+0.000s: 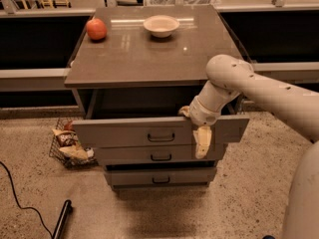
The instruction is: Open top drawer
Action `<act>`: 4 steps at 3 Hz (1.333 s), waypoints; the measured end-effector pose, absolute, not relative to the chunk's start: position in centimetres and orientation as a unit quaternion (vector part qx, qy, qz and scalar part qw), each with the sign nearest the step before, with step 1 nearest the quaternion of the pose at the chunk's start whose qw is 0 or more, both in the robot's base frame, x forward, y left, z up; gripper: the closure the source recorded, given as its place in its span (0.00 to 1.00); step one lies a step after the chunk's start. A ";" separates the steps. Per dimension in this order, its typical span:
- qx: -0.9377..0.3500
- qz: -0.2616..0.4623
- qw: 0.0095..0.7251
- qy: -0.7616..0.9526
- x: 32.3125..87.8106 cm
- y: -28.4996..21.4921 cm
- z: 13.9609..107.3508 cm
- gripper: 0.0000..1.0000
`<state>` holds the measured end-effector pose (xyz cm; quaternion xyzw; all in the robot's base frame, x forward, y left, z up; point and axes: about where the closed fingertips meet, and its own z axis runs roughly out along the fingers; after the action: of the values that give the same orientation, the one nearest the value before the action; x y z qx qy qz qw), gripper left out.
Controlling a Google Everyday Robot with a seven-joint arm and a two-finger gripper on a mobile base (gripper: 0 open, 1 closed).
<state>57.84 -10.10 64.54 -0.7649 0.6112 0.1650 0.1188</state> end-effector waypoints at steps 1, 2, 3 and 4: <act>-0.774 0.180 0.077 0.602 56.1 -9.8 64.3 0.19; -0.778 0.185 0.053 0.598 54.4 -9.7 64.8 0.42; -0.780 0.181 0.040 0.598 53.0 -9.7 65.5 0.65; -0.779 0.181 0.038 0.599 52.0 -9.7 65.8 0.89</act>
Offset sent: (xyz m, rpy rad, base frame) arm -0.0526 0.0032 0.0125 -0.1152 0.1371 0.0831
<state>52.00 -9.74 65.77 -0.7792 0.5989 0.1811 0.0380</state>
